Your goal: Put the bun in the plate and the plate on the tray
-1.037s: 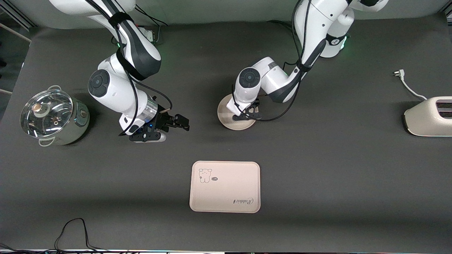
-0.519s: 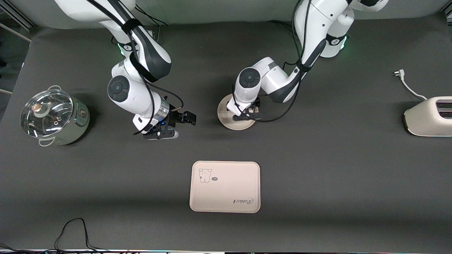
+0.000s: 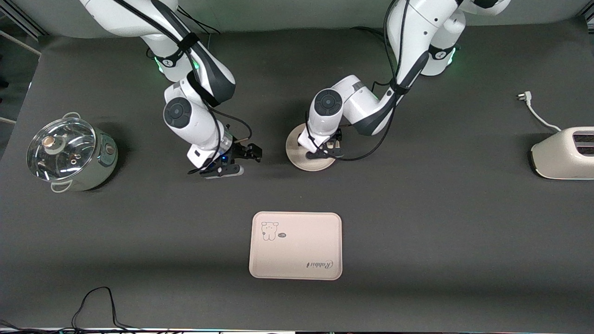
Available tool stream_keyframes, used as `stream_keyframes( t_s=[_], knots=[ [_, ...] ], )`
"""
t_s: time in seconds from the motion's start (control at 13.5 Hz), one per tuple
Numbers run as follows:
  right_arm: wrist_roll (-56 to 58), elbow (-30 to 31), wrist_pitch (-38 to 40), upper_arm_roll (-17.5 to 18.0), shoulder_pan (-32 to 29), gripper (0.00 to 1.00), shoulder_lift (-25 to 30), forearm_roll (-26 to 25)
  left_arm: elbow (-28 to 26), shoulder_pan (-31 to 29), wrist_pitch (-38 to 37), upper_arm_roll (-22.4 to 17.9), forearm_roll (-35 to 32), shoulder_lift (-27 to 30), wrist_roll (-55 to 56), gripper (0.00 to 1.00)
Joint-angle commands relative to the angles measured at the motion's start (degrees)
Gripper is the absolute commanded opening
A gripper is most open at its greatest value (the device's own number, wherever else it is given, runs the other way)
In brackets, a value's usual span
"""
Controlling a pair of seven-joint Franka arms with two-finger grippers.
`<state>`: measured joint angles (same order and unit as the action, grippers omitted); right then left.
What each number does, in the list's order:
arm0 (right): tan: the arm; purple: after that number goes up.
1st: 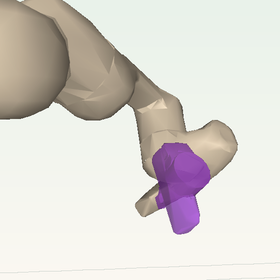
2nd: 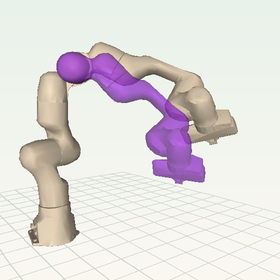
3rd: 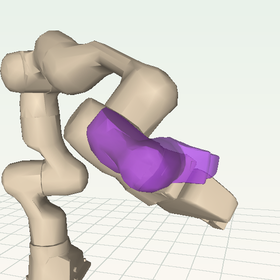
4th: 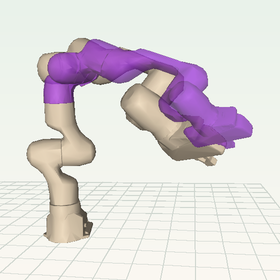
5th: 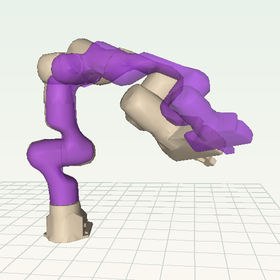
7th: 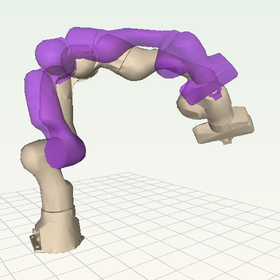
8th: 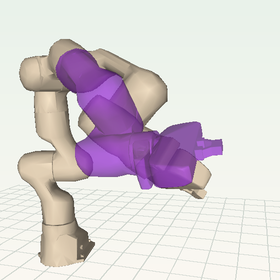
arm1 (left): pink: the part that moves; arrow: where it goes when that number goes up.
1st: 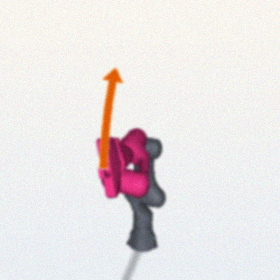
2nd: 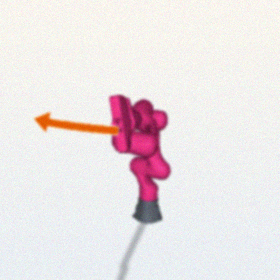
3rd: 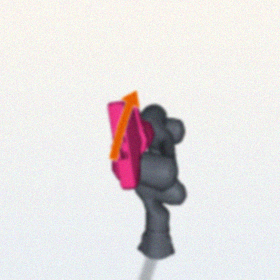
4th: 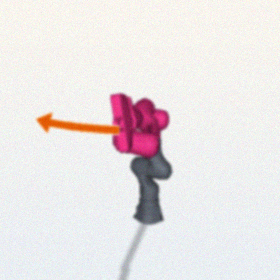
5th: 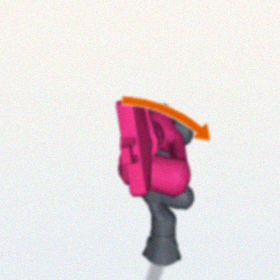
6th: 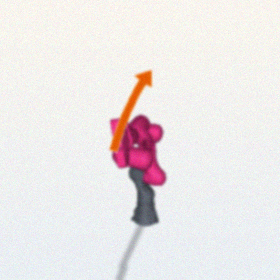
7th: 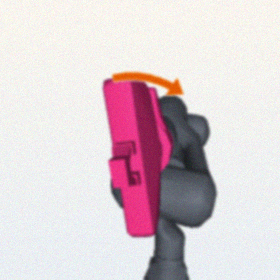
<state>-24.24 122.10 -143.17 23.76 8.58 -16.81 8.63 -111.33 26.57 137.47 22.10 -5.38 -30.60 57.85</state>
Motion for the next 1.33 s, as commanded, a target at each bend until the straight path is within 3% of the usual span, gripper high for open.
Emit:
stream_keyframes(
  t_s=[0.0, 0.37, 0.74, 0.96, 1.11, 1.26],
  knots=[
    [-2.9, 5.2, -10.0, 2.2, 0.4, 1.0, -0.6, -1.2, 0.3, -2.2, -7.6, -0.6, -0.9, 6.6, 0.6, 1.0],
    [-7.6, 7.4, -18.6, 4.6, 1.9, 1.0, -4.3, -1.3, 0.1, -12.8, -19.6, -1.3, 4.4, 20.1, -13.5, 1.0],
    [-12.7, 7.4, -29.0, 5.6, 7.8, 1.0, -10.3, -1.2, 0.1, -13.4, -28.0, -21.7, 5.0, 28.8, -41.6, 1.0],
    [-12.8, 7.7, -30.1, 5.2, 10.0, 0.93, -11.7, -1.2, 2.2, -14.1, -30.0, -29.6, 2.8, 29.8, -49.2, 1.0],
    [-12.8, 8.0, -32.6, 5.0, 10.9, 0.92, -13.2, -1.2, 5.9, -17.0, -34.7, -29.6, -1.4, 29.6, -49.3, 1.0],
    [-12.8, 8.6, -32.7, 4.1, 11.2, 0.92, -13.5, -1.2, 8.1, -24.2, -38.0, -23.3, -1.5, 30.1, -49.3, 1.0]
  ],
)
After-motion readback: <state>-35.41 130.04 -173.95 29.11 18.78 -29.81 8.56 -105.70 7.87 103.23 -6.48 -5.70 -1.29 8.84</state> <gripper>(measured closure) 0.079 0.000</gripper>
